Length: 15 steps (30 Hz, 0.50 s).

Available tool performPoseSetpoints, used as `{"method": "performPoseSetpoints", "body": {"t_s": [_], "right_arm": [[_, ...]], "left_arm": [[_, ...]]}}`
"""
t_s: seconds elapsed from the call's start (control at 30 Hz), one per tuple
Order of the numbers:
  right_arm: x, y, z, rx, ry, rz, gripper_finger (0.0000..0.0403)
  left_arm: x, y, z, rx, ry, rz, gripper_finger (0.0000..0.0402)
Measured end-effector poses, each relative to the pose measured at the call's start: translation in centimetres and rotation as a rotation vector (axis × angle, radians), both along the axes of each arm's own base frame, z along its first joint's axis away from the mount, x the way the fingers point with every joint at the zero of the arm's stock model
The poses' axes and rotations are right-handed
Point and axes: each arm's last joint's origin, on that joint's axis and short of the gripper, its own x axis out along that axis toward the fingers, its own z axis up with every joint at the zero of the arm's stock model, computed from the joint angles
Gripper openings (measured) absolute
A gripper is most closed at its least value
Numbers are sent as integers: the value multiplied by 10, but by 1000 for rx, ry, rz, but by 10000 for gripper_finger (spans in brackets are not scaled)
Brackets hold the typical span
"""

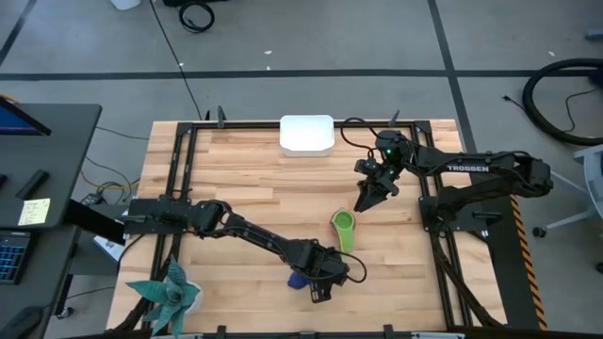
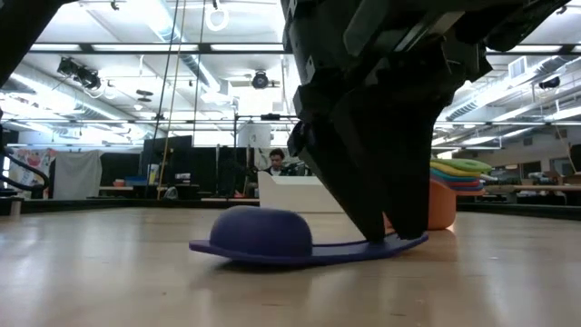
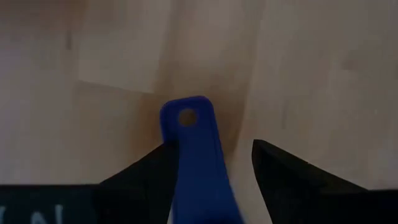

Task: Nest measuring cups in basket
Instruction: Stack the dark blue measuring cup on top of the green measuring cup

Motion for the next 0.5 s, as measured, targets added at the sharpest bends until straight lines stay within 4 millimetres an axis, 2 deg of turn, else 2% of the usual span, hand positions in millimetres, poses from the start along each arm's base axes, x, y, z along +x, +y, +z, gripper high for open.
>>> {"method": "performPoseSetpoints", "body": {"t_s": [0.3,0.5], "right_arm": [[0,0,1,-3,-7,0,177],[0,0,1,-3,-8,0,177]], "left_arm": [[0,1,0,28,-9,19,208],[3,4,3,-30,-9,117,208]]}}
